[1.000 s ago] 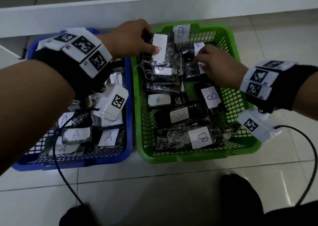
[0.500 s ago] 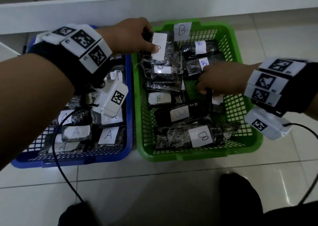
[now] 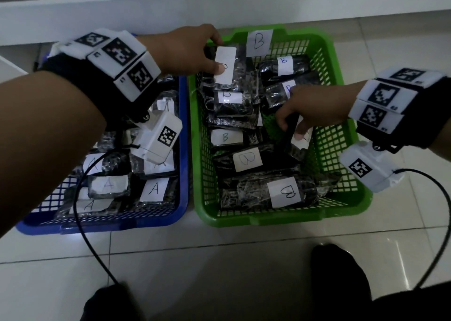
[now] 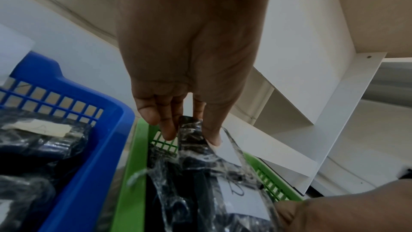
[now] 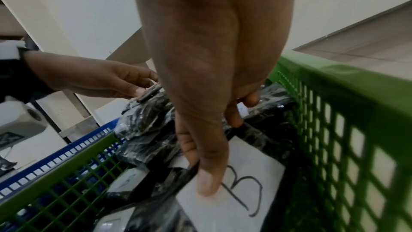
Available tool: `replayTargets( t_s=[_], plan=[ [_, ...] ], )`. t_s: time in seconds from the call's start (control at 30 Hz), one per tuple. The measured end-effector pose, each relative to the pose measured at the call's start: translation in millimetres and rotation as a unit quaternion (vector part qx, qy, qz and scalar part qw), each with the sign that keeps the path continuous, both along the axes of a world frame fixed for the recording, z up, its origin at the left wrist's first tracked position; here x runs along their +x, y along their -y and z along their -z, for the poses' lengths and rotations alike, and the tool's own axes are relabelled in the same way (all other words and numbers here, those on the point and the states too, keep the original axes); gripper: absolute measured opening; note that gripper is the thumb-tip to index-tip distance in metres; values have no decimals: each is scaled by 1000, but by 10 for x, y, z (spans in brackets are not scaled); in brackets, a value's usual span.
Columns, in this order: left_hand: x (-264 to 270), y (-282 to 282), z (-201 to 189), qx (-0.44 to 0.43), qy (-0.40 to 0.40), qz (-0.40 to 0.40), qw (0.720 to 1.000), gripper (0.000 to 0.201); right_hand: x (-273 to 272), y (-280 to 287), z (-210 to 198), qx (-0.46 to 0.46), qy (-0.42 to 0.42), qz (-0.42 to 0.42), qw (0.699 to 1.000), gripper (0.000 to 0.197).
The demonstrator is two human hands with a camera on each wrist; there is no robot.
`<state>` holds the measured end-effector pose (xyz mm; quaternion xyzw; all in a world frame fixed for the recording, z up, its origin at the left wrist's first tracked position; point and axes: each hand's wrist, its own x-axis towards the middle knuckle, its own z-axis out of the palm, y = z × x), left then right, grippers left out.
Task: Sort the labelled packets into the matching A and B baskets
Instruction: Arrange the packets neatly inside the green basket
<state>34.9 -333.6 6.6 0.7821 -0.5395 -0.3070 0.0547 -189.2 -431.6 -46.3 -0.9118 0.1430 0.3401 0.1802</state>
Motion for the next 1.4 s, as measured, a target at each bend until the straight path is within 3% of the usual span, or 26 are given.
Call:
replayTargets(
  t_s=[0.13,0.3,0.4,0.5,0.7,0.77,0.9,0.97,1.03,1.1,1.17,1.27,1.4],
  plan=[
    [7,11,6,1,10,6,1000,56,-45,58,-94,20,35,27,999,21],
    [5,28,19,2,12,4,1000,55,-5,128,-297,54,50,164,984,16],
    [1,37,20,6,12,6,1000,55,22,118,-213,-16,54,183,982,25],
    [4,36,17,11,15,10,1000,56,-14,-8,-20,-123,75,148,978,26],
    [8,26,30,9,18,10,1000,57,-162,-176,148,-255,167,132,943,34],
    [11,30,25,10,21,15,1000,57,-152,-159,107,-266,146,111,946,29],
    [13,36,2,8,25,20,999,56,-96,-189,36,-176,9,55,983,33],
    [15,32,-6,8,23,21,999,55,-79,-192,45,-152,0,67,986,30],
    [15,29,-11,11,25,23,999,56,-71,-119,16,-133,73,135,979,25],
    [15,25,-15,12,27,24,999,56,-66,-17,-81,-144,200,217,945,16],
    [13,23,-21,11,30,26,999,57,-71,84,-133,-233,283,180,913,19],
    [10,22,-19,13,32,29,999,57,-105,210,-70,-310,216,18,926,48],
    [7,16,-15,17,30,34,999,57,-105,225,-60,-329,157,-11,931,41]
  ],
)
